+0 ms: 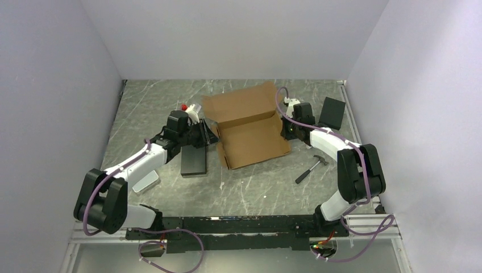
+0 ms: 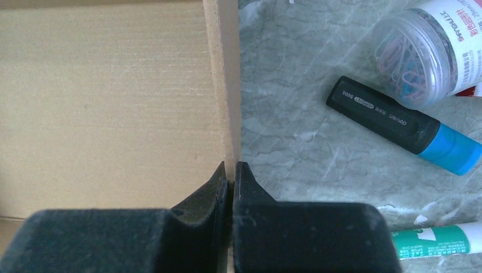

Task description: Fold the paper box

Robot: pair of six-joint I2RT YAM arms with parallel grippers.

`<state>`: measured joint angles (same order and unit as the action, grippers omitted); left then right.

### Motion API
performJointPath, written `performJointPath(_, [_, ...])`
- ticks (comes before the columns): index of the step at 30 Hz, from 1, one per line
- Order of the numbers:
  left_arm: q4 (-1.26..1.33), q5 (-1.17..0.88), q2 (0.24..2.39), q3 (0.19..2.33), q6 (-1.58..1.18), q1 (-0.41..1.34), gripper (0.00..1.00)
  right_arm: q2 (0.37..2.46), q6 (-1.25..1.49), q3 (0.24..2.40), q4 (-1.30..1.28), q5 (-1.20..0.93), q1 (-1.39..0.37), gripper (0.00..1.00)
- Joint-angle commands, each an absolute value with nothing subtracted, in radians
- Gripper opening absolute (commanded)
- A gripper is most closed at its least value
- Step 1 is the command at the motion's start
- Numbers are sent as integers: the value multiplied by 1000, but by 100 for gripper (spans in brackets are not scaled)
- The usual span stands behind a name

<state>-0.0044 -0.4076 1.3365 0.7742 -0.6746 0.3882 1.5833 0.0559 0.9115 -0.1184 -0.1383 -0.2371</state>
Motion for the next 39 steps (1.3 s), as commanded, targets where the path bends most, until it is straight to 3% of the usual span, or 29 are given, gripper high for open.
performJointPath(1, [17,-458,1357,807,-672,391,32,1582,84,920,-53,-158,-245,0])
performJointPath(12, [121,-535,1351,771,-706,387,51,1585,81,923,-58,-159,-247,0])
performJointPath(23, [176,-546,1362,736,-746,369,52,1587,79,925,-59,-160,-251,0])
performJointPath(30, [296,-571,1340,667,-805,348,63,1594,77,928,-62,-161,-253,0])
performJointPath(39, [389,-591,1362,619,-859,325,54,1594,75,930,-65,-163,-255,0])
